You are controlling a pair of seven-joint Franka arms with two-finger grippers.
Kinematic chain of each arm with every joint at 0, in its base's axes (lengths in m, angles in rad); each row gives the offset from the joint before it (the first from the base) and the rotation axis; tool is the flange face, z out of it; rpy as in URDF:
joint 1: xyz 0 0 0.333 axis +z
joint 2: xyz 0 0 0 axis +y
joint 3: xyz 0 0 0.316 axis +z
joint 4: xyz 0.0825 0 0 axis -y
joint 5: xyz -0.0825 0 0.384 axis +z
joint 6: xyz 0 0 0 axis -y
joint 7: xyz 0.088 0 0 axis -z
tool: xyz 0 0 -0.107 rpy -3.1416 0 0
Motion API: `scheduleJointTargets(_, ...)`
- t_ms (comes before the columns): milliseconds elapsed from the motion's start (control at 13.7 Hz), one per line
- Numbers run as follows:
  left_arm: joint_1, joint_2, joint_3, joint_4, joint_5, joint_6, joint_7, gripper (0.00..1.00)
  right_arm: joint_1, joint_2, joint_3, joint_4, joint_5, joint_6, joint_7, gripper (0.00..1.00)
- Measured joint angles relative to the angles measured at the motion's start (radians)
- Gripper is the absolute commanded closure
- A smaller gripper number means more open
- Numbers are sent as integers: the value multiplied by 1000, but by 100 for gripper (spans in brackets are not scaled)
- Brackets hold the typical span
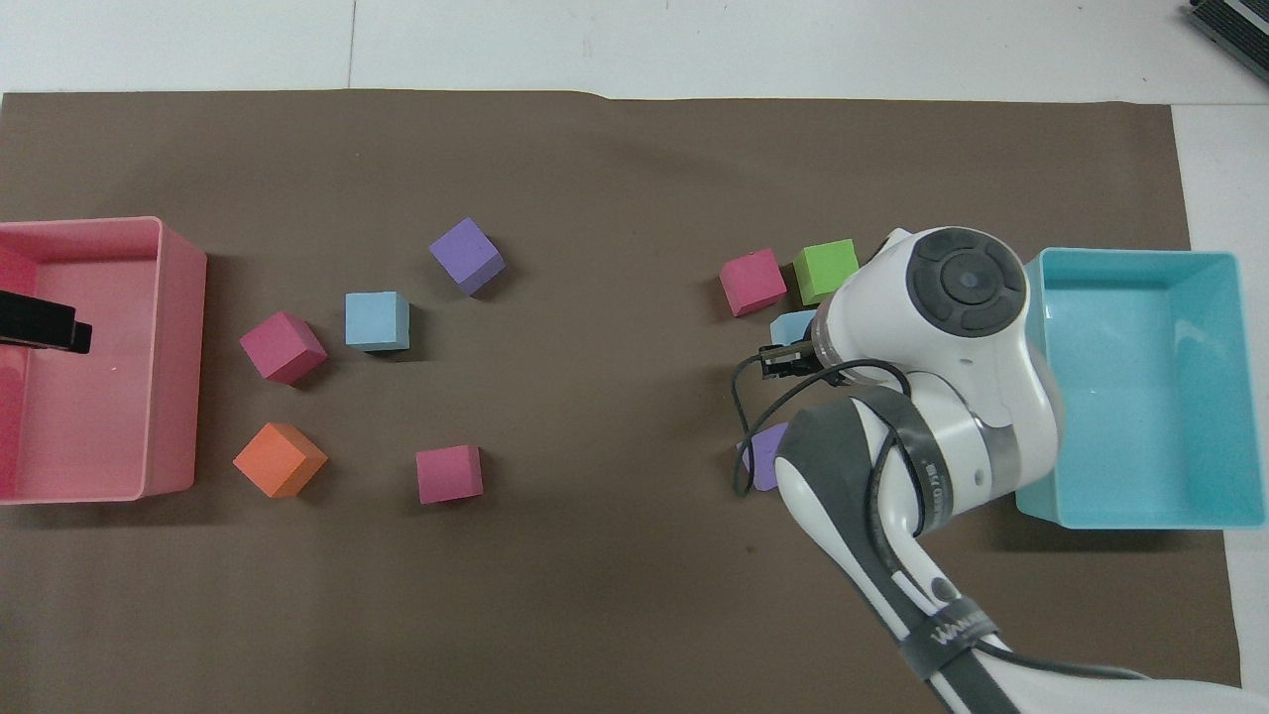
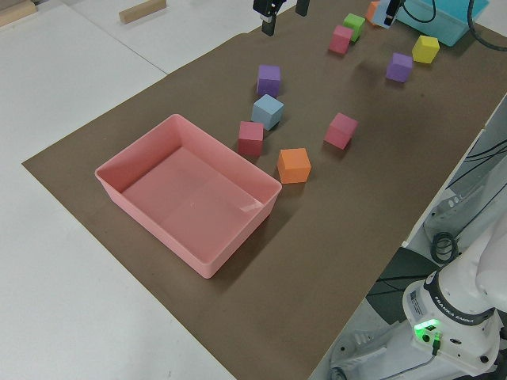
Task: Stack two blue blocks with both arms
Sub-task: 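Carry the light blue cube to the table center and lower it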
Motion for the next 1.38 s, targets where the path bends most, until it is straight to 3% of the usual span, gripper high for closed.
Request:
scheduleJointTargets(583, 0, 0, -2, 0, 0, 1, 0, 0, 204, 296, 4, 284, 11, -24, 290, 100)
scheduleJointTargets(1384, 0, 0, -8, 0, 0, 5, 0, 0, 239, 364, 26, 262, 32, 79, 178, 100)
